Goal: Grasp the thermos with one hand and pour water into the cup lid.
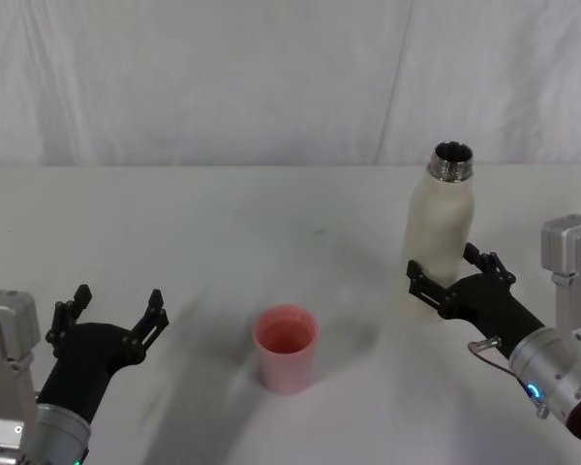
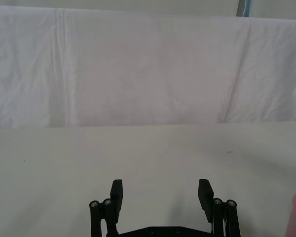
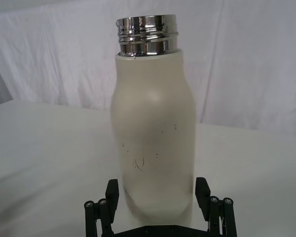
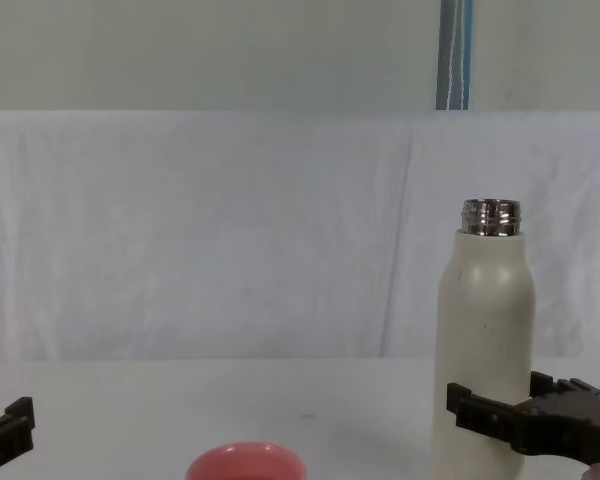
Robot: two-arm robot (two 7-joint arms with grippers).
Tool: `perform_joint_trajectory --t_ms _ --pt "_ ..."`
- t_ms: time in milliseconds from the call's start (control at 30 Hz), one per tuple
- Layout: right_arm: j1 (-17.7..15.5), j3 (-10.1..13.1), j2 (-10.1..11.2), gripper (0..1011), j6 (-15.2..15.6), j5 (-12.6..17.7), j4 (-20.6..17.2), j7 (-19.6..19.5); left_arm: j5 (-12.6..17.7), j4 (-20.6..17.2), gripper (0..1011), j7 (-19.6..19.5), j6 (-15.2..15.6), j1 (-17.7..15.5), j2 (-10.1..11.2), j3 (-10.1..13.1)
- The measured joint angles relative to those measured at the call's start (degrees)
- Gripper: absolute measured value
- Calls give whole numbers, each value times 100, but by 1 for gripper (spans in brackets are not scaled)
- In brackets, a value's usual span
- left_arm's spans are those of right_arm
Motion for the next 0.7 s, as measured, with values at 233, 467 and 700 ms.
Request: perform_joint_trajectory --t_ms 233,467,700 --pt "-90 30 51 1000 27 -1 -121 -41 0 0 1001 0 0 0 0 0" --pt "-289 110 126 1000 50 -3 -388 -99 0 0 1001 0 0 0 0 1" --pt "-496 189 186 1000 37 -1 -638 -156 0 0 1001 0 0 0 0 0"
